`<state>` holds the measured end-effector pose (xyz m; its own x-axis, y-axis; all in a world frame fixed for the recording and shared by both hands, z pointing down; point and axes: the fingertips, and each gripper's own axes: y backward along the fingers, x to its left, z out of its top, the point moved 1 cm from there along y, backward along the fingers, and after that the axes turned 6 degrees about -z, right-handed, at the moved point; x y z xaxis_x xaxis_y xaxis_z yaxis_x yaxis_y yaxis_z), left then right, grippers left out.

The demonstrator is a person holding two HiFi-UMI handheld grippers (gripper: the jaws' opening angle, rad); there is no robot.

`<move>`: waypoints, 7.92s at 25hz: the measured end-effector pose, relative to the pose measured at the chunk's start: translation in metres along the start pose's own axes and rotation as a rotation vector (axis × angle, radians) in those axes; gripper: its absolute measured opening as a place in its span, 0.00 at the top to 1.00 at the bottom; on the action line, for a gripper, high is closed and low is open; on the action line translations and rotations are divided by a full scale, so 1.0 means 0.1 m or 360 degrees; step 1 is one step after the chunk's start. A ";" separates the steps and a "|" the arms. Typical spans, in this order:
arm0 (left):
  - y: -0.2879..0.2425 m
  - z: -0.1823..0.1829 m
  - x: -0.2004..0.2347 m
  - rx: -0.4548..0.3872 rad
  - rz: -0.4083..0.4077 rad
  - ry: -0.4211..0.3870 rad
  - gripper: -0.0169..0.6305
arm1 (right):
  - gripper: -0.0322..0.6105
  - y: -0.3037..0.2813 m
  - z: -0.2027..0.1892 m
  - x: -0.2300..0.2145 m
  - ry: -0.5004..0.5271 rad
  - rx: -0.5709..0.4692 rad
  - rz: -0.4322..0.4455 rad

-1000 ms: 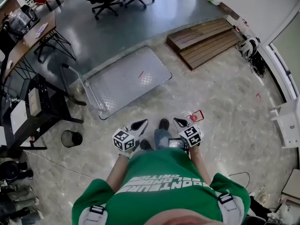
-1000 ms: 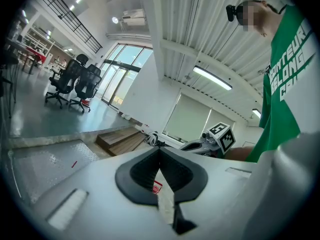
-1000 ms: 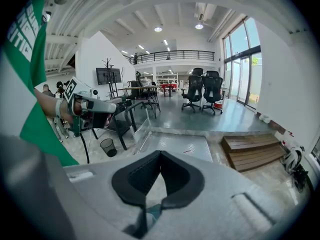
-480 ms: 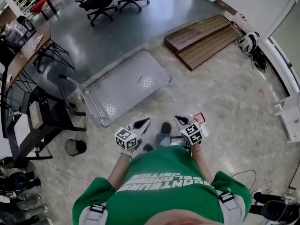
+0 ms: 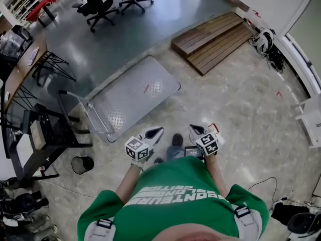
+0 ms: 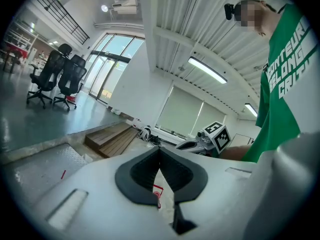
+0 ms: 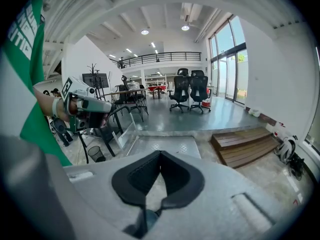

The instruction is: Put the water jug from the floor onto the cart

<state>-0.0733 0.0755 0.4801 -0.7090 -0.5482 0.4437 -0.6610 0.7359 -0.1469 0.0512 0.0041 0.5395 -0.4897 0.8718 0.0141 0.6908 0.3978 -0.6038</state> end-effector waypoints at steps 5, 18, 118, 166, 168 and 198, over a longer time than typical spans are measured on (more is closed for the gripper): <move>-0.23 0.11 0.21 0.0038 0.0003 0.0006 0.96 | 0.96 -0.12 0.10 -0.32 -0.0015 -0.0015 -0.0019; -1.03 0.39 0.56 0.0129 -0.0051 -0.0033 0.96 | 0.96 -0.38 0.22 -1.20 -0.0081 -0.0047 -0.0065; -2.80 -1.12 0.69 0.0641 -0.0375 0.0273 0.96 | 0.48 -1.90 -4.53 -2.30 -0.0523 0.1118 -0.0238; -0.09 0.96 1.81 -0.0309 0.0584 0.0092 0.96 | 0.49 -2.15 1.69 -1.98 0.0402 0.0041 0.0115; 0.10 0.99 1.92 -0.0320 0.0600 0.0097 0.96 | 0.49 -2.29 1.84 -1.85 0.0422 0.0044 0.0133; 1.99 1.02 3.21 -0.0433 0.0846 0.0225 0.96 | 0.49 -4.41 2.39 -0.11 0.0708 0.0320 0.0464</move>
<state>-0.4575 0.0051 0.5030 -0.8724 -0.0340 0.4876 -0.1263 0.9794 -0.1575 -0.3755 -0.2492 0.6150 0.0070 0.9912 0.1322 0.6276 0.0985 -0.7723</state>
